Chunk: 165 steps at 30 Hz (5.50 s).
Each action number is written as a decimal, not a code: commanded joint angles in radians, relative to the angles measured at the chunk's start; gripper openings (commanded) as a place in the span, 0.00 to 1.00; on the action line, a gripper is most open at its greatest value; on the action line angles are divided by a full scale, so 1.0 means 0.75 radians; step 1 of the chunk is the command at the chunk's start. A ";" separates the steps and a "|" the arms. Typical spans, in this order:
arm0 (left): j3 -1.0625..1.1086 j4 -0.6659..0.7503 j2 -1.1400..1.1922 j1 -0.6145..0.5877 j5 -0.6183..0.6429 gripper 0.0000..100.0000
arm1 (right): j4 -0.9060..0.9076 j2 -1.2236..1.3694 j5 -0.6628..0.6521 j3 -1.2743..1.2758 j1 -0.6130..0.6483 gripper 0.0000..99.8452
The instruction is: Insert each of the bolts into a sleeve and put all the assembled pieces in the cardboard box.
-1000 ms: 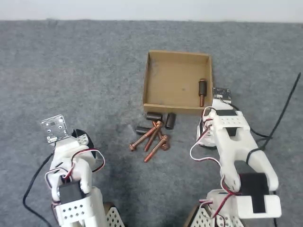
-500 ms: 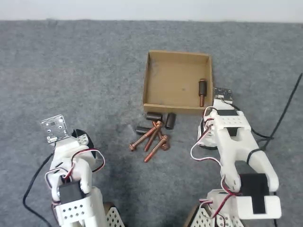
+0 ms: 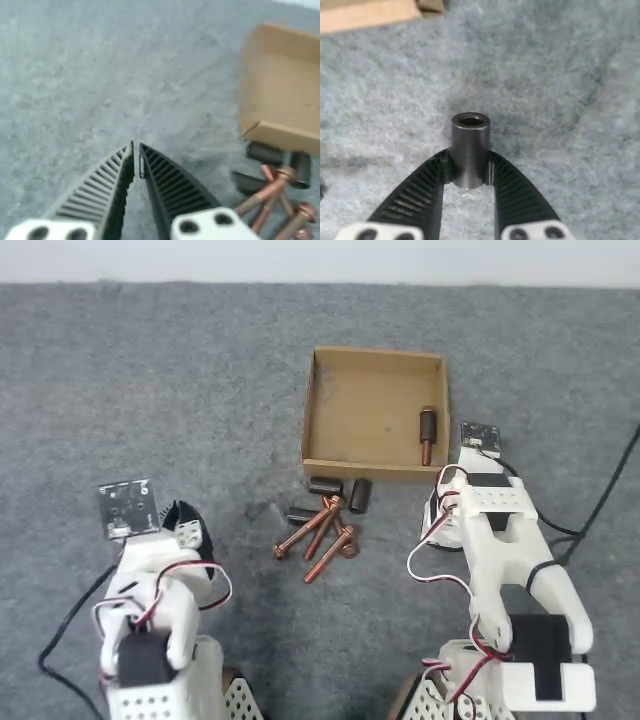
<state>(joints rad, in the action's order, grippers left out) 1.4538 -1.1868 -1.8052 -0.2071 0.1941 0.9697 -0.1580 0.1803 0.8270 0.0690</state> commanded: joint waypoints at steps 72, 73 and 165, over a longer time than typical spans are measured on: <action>-0.226 0.280 1.203 0.712 0.104 0.01 | -0.044 -0.036 -0.020 -0.016 -0.011 0.01; -0.220 0.278 1.203 0.763 0.137 0.01 | -0.044 -0.036 -0.020 -0.016 -0.011 0.01; -0.627 0.336 1.837 0.573 0.477 0.01 | -0.042 -0.034 -0.020 -0.010 -0.007 0.01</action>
<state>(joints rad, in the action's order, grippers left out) 0.9490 -0.9996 -0.4104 0.2148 0.5378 0.9482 -0.1580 0.1803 0.8270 0.0690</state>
